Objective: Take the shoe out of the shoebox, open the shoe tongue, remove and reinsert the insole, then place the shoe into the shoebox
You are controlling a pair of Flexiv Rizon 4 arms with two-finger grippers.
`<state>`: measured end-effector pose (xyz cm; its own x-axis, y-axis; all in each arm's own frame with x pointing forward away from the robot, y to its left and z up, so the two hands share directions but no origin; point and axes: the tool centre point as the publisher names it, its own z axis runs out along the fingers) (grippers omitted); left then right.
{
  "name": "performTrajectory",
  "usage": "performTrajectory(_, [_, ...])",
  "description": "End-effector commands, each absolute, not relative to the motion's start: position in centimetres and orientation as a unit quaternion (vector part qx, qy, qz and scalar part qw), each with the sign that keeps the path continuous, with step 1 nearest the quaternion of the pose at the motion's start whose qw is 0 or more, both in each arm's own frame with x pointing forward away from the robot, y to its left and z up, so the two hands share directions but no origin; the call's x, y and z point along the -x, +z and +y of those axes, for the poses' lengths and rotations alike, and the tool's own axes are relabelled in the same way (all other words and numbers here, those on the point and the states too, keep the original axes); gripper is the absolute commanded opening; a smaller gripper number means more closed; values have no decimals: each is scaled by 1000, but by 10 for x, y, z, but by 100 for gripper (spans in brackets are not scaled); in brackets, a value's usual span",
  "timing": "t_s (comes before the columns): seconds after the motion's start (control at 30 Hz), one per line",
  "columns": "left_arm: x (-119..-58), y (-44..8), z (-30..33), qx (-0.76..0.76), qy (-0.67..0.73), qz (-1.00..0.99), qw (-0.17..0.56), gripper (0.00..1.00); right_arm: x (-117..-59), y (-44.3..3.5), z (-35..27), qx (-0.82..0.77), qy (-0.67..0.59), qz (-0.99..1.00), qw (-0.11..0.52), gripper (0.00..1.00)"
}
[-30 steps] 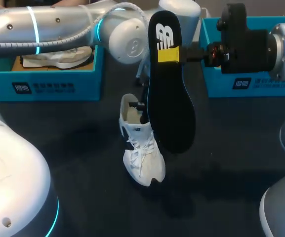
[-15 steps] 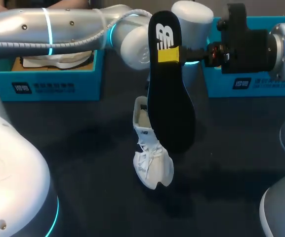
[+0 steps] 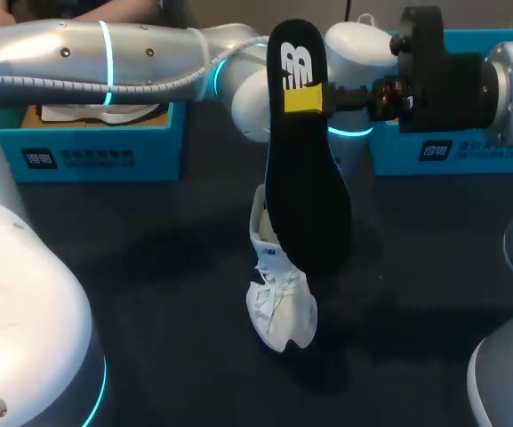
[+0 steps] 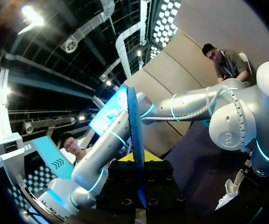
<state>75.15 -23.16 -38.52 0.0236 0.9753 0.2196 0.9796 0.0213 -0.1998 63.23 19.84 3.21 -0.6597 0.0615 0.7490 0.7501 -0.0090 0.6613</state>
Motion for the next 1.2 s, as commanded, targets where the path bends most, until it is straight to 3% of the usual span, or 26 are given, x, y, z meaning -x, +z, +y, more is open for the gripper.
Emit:
performTrajectory(0.03, [-756, -396, -238, 701, -1, -695, 160, 0, -634, 32, 203, 313, -638, -650, 270, 0])
performTrajectory(0.2, [-753, -397, -238, 705, -1, -690, 164, 0, -634, 32, 203, 313, -638, -650, 270, 0])
performTrajectory(0.23, [-752, -395, -238, 705, -1, -690, 163, 21, -634, 32, 203, 313, -638, -650, 270, 0])
performTrajectory(0.27, [-752, -393, -238, 706, 1, -689, 163, 48, -634, 32, 203, 313, -638, -650, 270, 0])
performTrajectory(0.3, [-752, -392, -238, 706, 1, -689, 163, 91, -634, 32, 203, 313, -638, -650, 270, 0])
performTrajectory(0.33, [-752, -390, -237, 707, 3, -688, 163, 100, -634, 32, 203, 313, -638, -650, 270, 0])
performTrajectory(1.07, [-797, -298, -265, 699, 97, -705, 73, 100, -634, 32, 203, 313, -638, -650, 270, 0])
performTrajectory(1.2, [-801, -279, -267, 698, 116, -705, 47, 100, -630, 27, 187, 349, -663, -616, 242, 0])
